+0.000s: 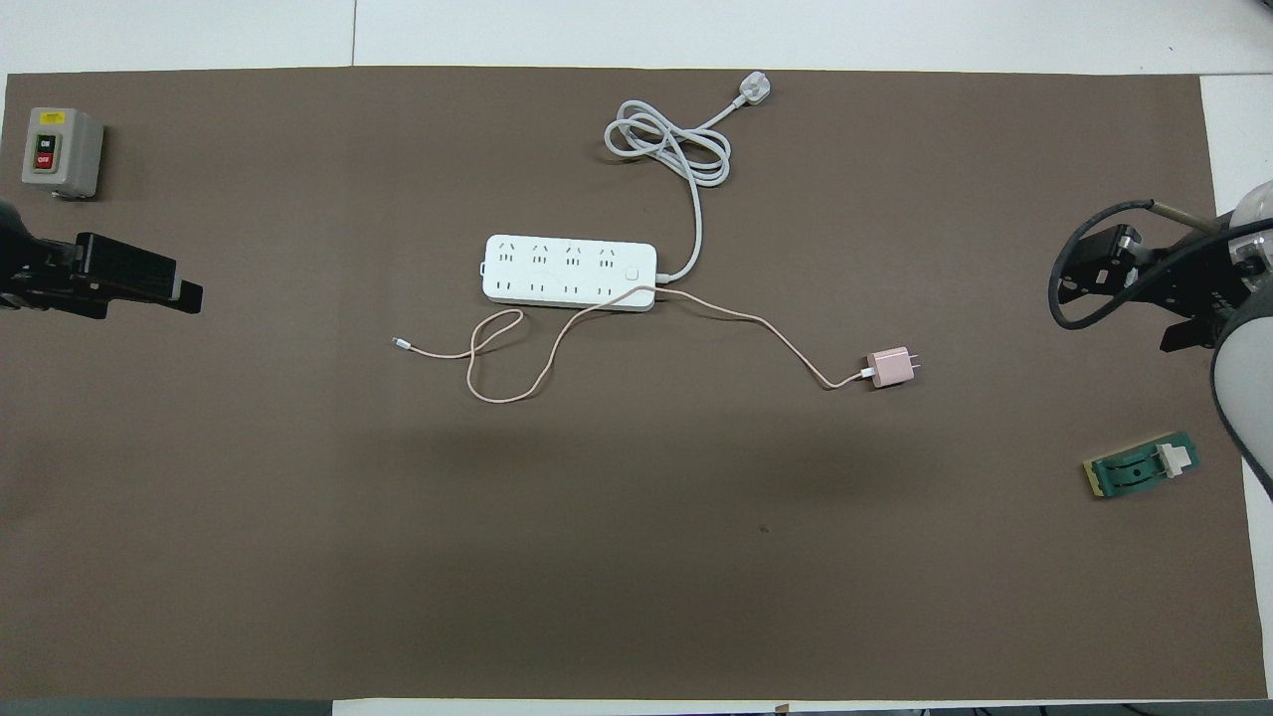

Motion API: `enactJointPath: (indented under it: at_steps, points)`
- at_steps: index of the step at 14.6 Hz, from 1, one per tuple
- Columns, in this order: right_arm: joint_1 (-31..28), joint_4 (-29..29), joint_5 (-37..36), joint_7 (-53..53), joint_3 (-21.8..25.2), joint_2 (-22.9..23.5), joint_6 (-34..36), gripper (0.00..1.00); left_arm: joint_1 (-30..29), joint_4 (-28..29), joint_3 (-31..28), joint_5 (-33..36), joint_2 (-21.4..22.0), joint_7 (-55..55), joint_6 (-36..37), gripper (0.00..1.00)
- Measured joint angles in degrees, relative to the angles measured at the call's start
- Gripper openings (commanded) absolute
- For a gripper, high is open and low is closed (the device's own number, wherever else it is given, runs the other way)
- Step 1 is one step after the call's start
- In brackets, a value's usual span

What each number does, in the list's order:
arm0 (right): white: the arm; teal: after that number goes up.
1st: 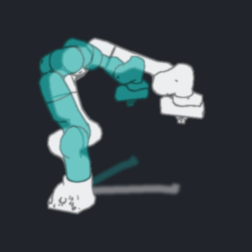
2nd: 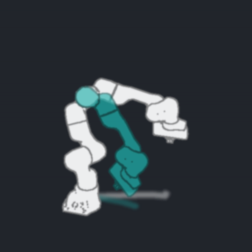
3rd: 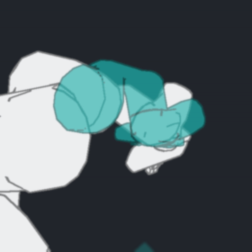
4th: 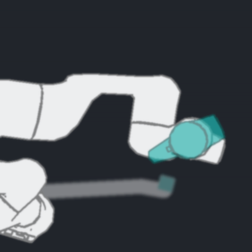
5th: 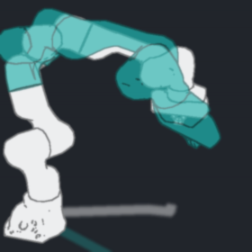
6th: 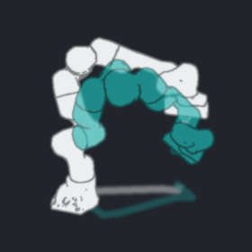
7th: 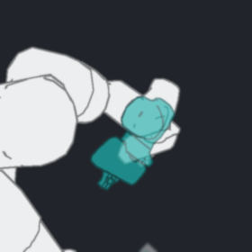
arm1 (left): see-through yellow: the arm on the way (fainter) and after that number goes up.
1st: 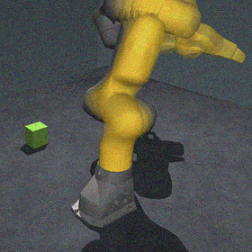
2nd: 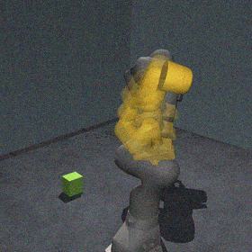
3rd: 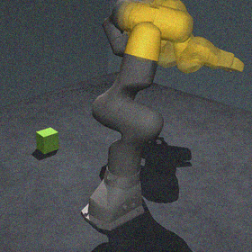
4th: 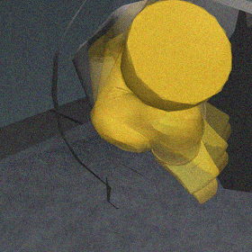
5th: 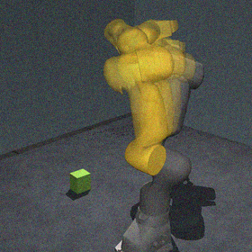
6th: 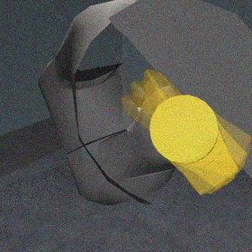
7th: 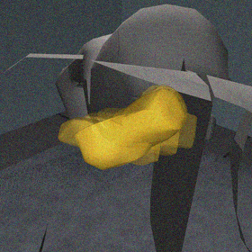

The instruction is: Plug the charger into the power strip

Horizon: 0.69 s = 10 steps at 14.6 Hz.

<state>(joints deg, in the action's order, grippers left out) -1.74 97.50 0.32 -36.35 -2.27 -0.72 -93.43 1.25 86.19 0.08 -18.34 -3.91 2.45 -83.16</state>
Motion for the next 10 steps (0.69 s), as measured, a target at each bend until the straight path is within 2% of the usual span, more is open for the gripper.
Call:
enactJointPath:
  at_steps: [4, 7, 10]
  points:
    - [0.09, 1.8, 0.74, -8.39, -0.19, -0.74, -1.72, 1.0, 0.19, -1.26, 0.75, -2.01, -0.15, -0.34, 0.2, 1.0]
    - [1.06, 5.16, 0.77, -13.64, -0.48, -2.03, -4.35, 1.0, -0.04, -1.27, 0.45, -11.23, -1.18, -0.61, -0.48, 1.0]
    - [1.57, 8.74, 0.77, -14.93, -0.55, -3.71, -5.27, 1.0, -0.1, -1.26, 0.23, -18.83, -4.06, -0.61, -2.97, 1.0]
